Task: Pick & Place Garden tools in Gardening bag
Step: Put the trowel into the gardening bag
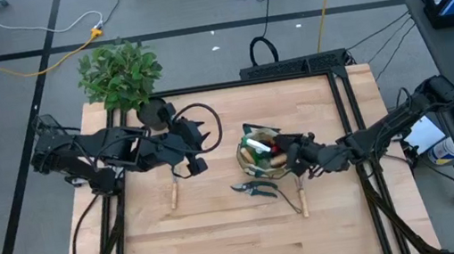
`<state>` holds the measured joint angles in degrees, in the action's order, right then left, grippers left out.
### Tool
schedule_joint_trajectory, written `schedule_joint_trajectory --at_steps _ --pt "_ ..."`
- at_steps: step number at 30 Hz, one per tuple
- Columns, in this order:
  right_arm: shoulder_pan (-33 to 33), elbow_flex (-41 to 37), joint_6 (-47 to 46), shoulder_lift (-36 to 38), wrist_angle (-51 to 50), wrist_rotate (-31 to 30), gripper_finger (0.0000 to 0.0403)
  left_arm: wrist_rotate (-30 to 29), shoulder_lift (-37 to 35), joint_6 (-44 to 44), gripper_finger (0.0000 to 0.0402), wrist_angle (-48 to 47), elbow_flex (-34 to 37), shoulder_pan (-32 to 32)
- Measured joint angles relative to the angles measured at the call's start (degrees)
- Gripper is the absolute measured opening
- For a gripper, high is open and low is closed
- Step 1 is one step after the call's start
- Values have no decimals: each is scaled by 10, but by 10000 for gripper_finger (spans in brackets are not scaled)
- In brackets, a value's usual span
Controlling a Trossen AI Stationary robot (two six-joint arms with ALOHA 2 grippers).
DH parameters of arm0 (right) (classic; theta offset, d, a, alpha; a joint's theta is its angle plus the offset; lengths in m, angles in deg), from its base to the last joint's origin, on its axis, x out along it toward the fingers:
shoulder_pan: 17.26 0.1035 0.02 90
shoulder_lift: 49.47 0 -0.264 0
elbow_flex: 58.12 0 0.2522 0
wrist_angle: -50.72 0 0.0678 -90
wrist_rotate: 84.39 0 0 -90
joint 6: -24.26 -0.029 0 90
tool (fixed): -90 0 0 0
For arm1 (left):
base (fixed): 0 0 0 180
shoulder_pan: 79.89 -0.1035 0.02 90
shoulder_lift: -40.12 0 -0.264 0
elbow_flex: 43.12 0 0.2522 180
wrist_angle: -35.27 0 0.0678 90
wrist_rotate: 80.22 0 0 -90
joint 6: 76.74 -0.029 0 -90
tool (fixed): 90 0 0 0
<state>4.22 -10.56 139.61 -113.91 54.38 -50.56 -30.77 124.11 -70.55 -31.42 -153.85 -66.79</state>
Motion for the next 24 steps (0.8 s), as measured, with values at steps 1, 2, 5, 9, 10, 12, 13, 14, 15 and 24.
schedule_joint_trajectory --at_steps 1,2,5,9,10,12,13,14,15,24 --pt "0 0 8 0 10 7 123 0 0 0 136 0 0 0" --pt "0 0 17 0 20 8 125 0 0 -1 136 0 0 0" --pt "0 0 35 0 47 9 131 0 0 -5 136 0 0 0" --pt "0 0 7 0 112 8 131 0 0 -8 136 0 0 0" --pt "0 0 -8 0 135 8 130 0 0 -10 136 0 0 0" --pt "0 0 -41 0 189 7 128 0 0 -9 136 0 0 0" --pt "0 0 -58 0 218 4 126 0 0 -9 136 0 0 0" --pt "0 0 -75 0 249 -5 125 0 0 -10 136 0 0 0" --pt "0 0 -94 0 279 -20 123 -1 0 -11 136 0 0 0" --pt "12 1 -391 1 293 -157 120 -4 -17 -21 136 -8 0 5"
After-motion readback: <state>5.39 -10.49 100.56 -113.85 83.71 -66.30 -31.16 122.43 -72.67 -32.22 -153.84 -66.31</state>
